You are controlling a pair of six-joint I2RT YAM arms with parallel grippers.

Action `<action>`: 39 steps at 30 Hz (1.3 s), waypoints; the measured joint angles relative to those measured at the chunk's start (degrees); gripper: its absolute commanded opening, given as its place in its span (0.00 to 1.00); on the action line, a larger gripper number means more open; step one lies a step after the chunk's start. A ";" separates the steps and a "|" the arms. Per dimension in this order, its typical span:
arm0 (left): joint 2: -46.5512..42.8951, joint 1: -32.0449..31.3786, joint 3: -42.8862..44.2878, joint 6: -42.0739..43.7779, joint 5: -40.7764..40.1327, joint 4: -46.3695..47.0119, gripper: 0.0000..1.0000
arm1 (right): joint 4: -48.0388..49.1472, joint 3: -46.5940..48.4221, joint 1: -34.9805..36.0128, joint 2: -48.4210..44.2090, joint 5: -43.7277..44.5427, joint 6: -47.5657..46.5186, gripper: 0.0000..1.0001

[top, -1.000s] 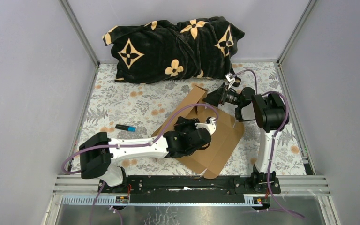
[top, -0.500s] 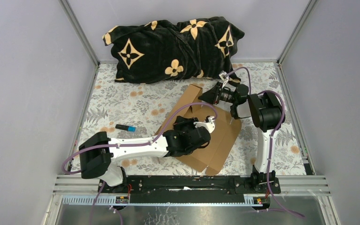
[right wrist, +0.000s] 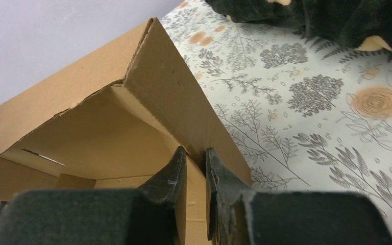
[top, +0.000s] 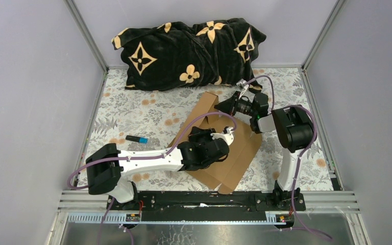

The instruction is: Fold the paper box

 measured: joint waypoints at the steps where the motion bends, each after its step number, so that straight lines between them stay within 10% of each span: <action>1: 0.00 0.00 -0.02 0.00 0.00 0.00 0.05 | -2.05 -1.44 0.20 -1.97 1.49 -1.44 0.06; 14: -0.52 -0.72 -0.44 0.00 1.73 -0.02 0.04 | 0.04 -15.17 4.07 -11.15 18.45 -6.03 0.13; 26: -0.66 -0.72 -0.44 0.00 1.79 0.00 0.05 | 7.63 -12.22 4.33 -2.80 15.67 -2.29 0.47; 35: -0.66 -0.72 -0.44 -0.02 1.79 0.00 0.04 | 7.41 -8.46 4.31 0.98 12.74 -0.33 0.44; 39: -0.66 -0.72 -0.44 -0.02 1.77 -0.02 0.04 | 6.86 -7.17 4.28 1.75 12.74 0.33 0.24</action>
